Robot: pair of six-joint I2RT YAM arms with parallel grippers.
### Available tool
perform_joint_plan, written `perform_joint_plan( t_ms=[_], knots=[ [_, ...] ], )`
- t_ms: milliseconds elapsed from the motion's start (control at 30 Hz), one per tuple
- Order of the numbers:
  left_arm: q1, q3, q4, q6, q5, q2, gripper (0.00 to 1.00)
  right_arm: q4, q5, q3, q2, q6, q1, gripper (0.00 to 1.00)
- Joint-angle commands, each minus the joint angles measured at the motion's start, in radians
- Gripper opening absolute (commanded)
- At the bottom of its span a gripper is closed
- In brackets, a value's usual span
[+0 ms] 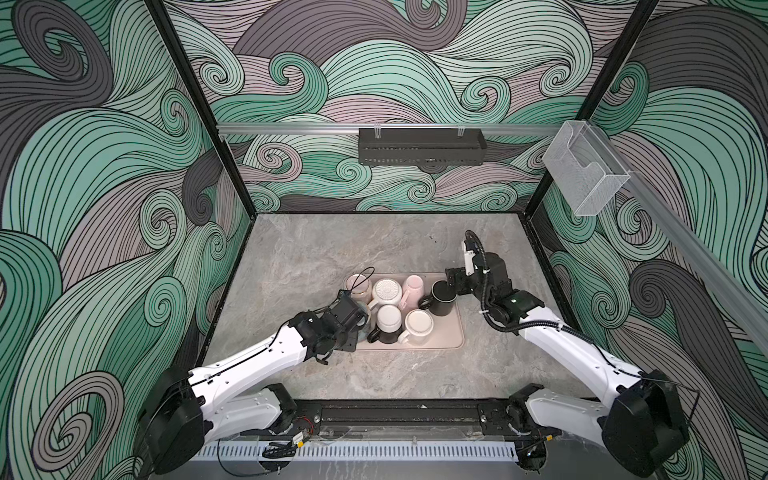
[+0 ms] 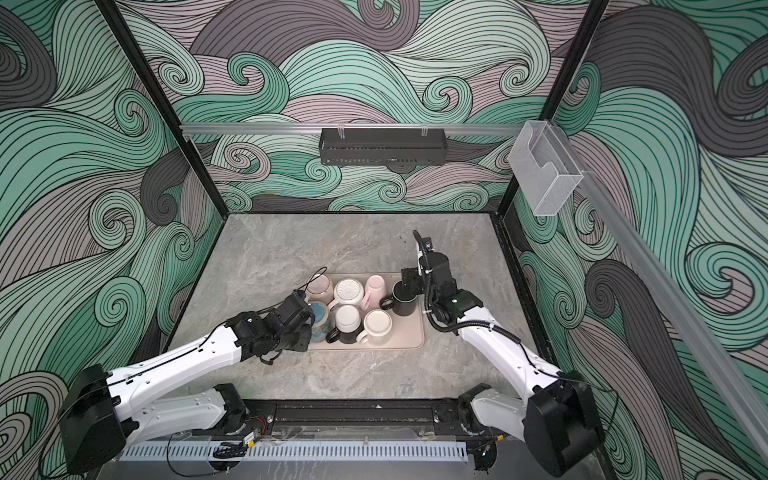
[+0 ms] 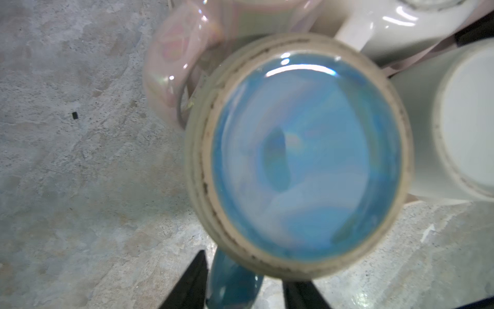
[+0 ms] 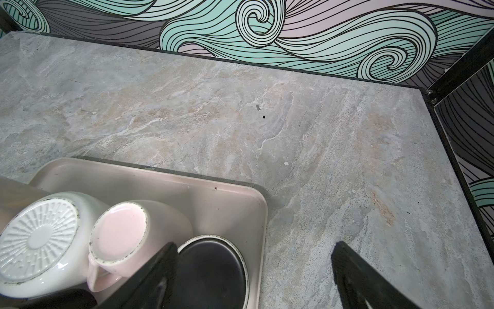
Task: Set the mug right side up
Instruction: 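Lower the left gripper onto the blue mug and grasp its base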
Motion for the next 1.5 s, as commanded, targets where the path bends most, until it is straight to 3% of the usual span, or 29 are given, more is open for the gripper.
perform_joint_plan(
  t_ms=[0,333,1067,1267,1333,1467],
  knots=[
    [-0.001,0.026,-0.021,0.002,-0.024,0.031,0.43,0.017,-0.006,0.004,0.011,-0.002,0.007,0.89],
    [-0.001,0.046,0.021,0.046,-0.038,0.09,0.44,0.017,-0.009,-0.002,0.006,0.0,0.009,0.89],
    [0.004,0.049,0.061,0.05,-0.029,0.135,0.24,0.033,-0.025,-0.022,-0.011,0.009,0.01,0.87],
    [0.005,0.054,0.052,0.049,-0.045,0.132,0.13,0.041,-0.031,-0.027,-0.013,0.014,0.011,0.86],
    [0.005,0.06,0.043,0.049,-0.049,0.133,0.02,0.043,-0.036,-0.027,-0.015,0.015,0.012,0.85],
    [0.004,0.062,0.036,0.055,-0.064,0.114,0.0,0.087,-0.065,-0.055,-0.045,0.018,0.018,0.84]
  ],
)
